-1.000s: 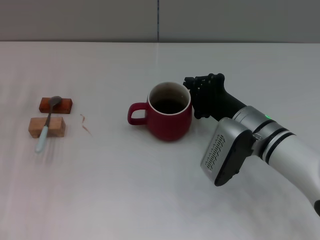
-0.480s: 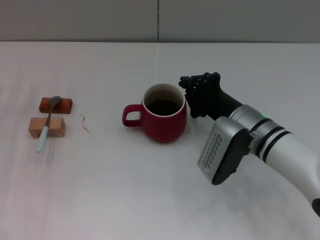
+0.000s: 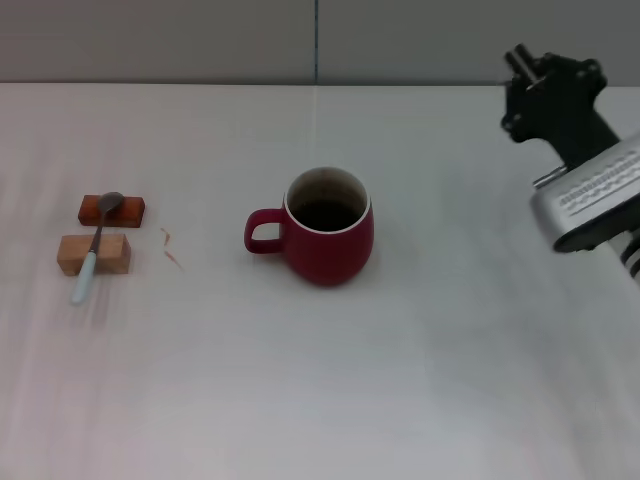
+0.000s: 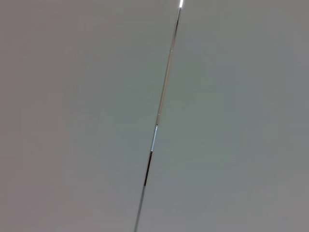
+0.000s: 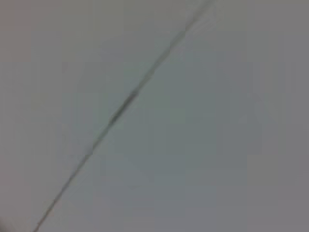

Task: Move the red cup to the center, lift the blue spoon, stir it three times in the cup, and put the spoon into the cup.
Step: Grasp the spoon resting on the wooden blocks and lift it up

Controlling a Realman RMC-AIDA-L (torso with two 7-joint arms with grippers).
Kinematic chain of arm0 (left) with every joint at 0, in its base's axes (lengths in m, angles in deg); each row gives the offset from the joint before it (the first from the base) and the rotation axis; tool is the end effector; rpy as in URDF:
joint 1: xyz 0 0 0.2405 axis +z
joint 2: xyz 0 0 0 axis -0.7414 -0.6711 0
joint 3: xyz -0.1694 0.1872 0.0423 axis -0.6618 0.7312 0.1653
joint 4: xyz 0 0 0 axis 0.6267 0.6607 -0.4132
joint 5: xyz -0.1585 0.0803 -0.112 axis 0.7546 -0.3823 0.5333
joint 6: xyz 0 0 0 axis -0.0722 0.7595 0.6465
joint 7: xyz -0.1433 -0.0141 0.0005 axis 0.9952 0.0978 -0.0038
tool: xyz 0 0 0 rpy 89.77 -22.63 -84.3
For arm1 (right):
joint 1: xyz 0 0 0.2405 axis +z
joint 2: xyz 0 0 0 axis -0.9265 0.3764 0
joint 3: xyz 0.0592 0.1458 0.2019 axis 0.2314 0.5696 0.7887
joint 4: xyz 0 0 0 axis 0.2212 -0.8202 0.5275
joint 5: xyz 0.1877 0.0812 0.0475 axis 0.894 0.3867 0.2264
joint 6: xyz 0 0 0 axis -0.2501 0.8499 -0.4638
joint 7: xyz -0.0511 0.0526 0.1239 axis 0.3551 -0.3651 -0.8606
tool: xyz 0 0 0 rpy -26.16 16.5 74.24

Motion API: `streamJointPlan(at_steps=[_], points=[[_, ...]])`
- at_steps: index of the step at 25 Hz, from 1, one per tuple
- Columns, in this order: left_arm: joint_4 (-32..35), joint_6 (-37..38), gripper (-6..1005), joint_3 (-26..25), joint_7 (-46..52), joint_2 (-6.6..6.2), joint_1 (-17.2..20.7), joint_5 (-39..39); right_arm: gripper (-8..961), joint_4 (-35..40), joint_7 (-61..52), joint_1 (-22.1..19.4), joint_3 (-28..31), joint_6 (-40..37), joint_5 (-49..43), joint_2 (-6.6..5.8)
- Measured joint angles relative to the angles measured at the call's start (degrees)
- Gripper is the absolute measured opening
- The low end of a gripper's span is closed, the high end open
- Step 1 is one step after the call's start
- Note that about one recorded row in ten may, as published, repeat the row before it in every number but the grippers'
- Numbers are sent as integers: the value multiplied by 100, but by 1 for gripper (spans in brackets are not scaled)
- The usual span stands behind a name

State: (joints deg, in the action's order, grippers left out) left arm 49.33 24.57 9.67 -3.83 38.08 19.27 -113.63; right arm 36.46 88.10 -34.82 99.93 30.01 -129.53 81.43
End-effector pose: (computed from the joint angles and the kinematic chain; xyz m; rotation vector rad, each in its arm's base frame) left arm -0.3553 0.3454 0.0485 -1.3069 -0.6624 -0.8272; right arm 0.2585 0.3747 -0.0491 -1.7674 -0.0456 0.3407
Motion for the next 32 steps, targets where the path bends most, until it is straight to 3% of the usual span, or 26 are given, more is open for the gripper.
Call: streamJointPlan(at_steps=[3, 7, 11, 14, 17, 28, 30, 32], points=[[-7, 56, 784, 2, 7, 0, 10, -7, 51, 446, -1970, -112, 595, -787, 2, -8], [-12, 91, 783, 17, 8, 0, 28, -14, 51, 501, -2644, -375, 972, -1306, 3, -23], [-11, 77, 782, 18, 10, -11, 29, -17, 51, 493, -2655, -626, 976, -1735, -19, -26], [11, 60, 781, 19, 11, -18, 29, -17, 116, 471, -2668, -816, 1039, -2027, -11, -28], [15, 55, 780, 19, 10, -24, 29, -17, 286, 468, -2675, -961, 1179, -2138, 1, -28], [27, 92, 777, 81, 15, -30, 113, -16, 659, 562, -2684, -966, 1489, -2153, 2, -40], [43, 170, 777, 310, 99, -30, 227, -17, 738, 571, -2684, -962, 1496, -2153, 2, -40], [127, 391, 776, 743, 425, -34, 497, -18, 737, 604, -2681, -945, 1556, -2121, 2, -42]])
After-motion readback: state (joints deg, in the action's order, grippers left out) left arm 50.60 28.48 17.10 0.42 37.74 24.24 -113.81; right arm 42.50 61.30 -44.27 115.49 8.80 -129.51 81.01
